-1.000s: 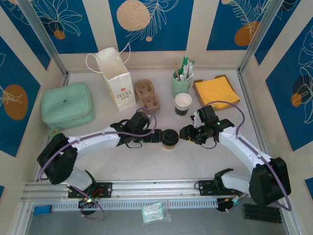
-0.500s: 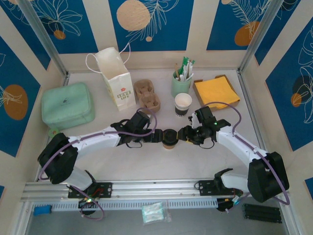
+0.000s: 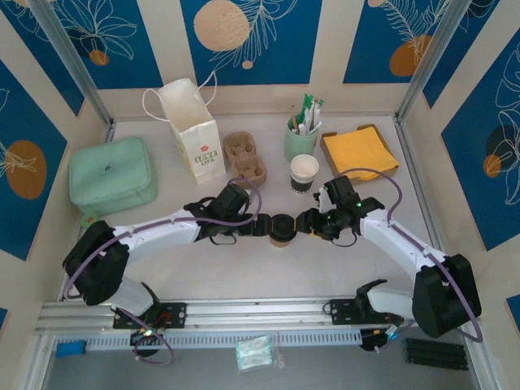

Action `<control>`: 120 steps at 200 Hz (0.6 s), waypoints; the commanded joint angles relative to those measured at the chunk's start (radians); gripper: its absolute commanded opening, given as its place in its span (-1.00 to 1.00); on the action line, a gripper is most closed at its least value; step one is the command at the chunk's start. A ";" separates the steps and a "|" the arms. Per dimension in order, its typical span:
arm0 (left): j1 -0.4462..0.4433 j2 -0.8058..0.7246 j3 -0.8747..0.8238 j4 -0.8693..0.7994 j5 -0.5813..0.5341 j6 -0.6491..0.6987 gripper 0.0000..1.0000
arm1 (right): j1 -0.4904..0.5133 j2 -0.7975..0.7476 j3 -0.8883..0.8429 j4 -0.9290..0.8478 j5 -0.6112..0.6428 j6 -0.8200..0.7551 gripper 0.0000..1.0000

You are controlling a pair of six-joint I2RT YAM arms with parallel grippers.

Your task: Pack the takeout coffee

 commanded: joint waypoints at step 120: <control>0.061 -0.163 0.103 -0.125 -0.060 0.052 0.99 | 0.232 0.102 0.349 -0.273 0.234 -0.135 0.27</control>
